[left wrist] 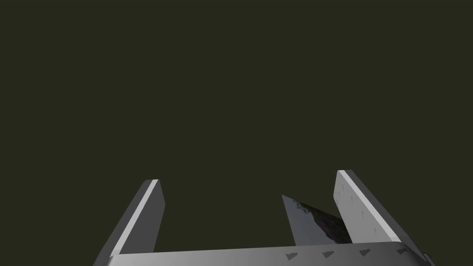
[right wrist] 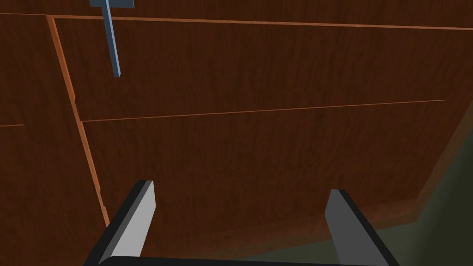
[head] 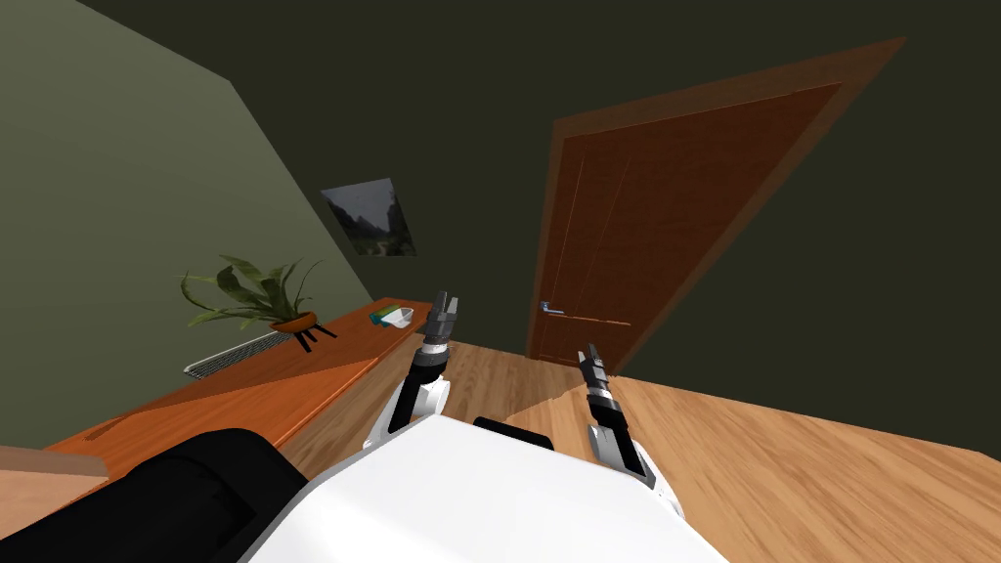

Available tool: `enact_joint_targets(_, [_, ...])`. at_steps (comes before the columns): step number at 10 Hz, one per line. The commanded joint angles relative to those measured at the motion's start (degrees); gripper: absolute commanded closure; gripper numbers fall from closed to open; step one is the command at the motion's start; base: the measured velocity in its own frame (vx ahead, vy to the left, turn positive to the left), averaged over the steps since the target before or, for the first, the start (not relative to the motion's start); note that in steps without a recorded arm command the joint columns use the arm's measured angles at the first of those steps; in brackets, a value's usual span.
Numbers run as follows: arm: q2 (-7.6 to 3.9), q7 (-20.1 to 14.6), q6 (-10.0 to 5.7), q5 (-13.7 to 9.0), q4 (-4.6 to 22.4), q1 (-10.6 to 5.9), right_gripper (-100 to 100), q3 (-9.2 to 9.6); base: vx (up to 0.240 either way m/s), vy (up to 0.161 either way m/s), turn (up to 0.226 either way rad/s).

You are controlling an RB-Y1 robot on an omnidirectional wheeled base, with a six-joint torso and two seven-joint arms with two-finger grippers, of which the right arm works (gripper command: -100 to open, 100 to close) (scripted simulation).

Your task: Pull the door open

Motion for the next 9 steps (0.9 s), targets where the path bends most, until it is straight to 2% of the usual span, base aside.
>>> enact_joint_targets(1, [-0.15,-0.12,-0.44,0.12,2.76,-1.08,-100,-0.12,0.101,0.037,0.034])
enact_joint_targets(9, [-0.91,-0.79,-1.79,0.62,13.73,-5.02,-100,-0.59,0.103,0.017,0.035])
